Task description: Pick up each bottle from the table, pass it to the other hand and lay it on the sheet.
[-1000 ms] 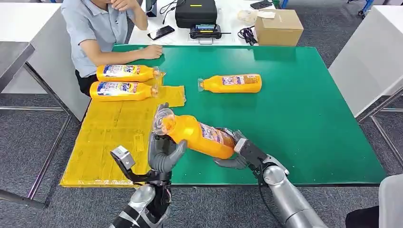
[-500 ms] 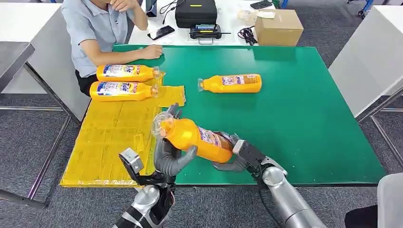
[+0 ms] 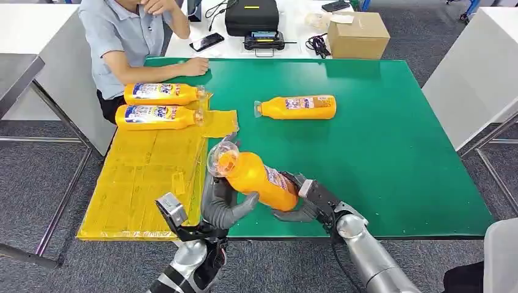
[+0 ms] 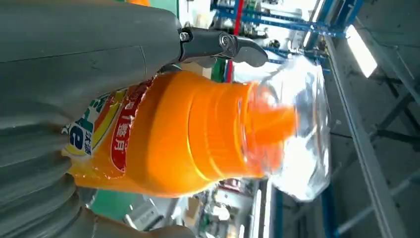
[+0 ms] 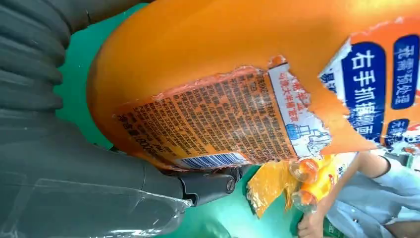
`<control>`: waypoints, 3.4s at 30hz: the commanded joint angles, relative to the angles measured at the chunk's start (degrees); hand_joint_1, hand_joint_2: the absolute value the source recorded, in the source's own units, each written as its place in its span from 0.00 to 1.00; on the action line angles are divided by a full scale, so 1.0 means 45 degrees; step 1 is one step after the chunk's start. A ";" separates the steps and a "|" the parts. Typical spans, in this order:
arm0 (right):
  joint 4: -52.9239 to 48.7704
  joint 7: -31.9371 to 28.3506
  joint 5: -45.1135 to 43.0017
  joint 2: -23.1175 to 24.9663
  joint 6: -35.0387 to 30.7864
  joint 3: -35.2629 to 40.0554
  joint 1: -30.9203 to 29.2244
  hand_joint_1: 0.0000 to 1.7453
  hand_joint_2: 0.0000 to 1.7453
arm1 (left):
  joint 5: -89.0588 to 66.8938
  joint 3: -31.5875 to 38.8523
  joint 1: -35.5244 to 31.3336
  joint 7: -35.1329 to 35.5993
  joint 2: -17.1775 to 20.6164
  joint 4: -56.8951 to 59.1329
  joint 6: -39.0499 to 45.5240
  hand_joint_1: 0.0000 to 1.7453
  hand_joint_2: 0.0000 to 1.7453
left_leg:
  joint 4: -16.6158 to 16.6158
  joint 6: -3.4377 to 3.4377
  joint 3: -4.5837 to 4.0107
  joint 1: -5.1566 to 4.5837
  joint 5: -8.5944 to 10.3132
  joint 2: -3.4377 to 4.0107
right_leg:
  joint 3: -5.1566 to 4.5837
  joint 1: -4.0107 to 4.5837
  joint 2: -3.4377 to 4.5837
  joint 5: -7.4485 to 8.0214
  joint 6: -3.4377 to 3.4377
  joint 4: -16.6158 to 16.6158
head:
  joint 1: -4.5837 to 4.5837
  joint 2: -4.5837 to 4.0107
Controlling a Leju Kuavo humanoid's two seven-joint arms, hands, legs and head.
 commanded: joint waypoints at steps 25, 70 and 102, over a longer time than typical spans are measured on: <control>0.0403 -0.0037 0.0210 -0.0108 -0.0442 0.0798 -0.0577 1.00 1.00 | -0.0812 -0.1398 -0.1751 0.0076 0.0045 0.3855 0.1426 1.00 1.00 | -0.0006 -0.0032 0.0056 0.0014 -0.0026 0.0053 | 0.0048 0.0018 0.0045 -0.0007 -0.0043 -0.0010 | 0.0005 0.0000; 0.0880 -0.0187 0.1050 0.0177 -0.1471 0.0131 -0.0056 0.00 1.00 | -0.8366 -0.1602 -0.1312 0.1671 0.1018 0.0458 0.7063 1.00 1.00 | -0.0001 -0.0033 0.0039 0.0018 -0.0020 0.0028 | 0.0036 0.0021 0.0020 -0.0010 -0.0041 -0.0005 | 0.0000 0.0000; 0.1227 -0.0457 0.1099 0.0412 -0.1388 -0.0039 -0.0118 0.00 1.00 | -1.8386 0.2310 -0.2428 0.5883 0.0701 0.3690 0.7217 1.00 1.00 | -0.0002 -0.0039 0.0045 0.0021 -0.0015 0.0045 | 0.0036 0.0024 0.0034 -0.0003 -0.0047 -0.0003 | 0.0005 0.0000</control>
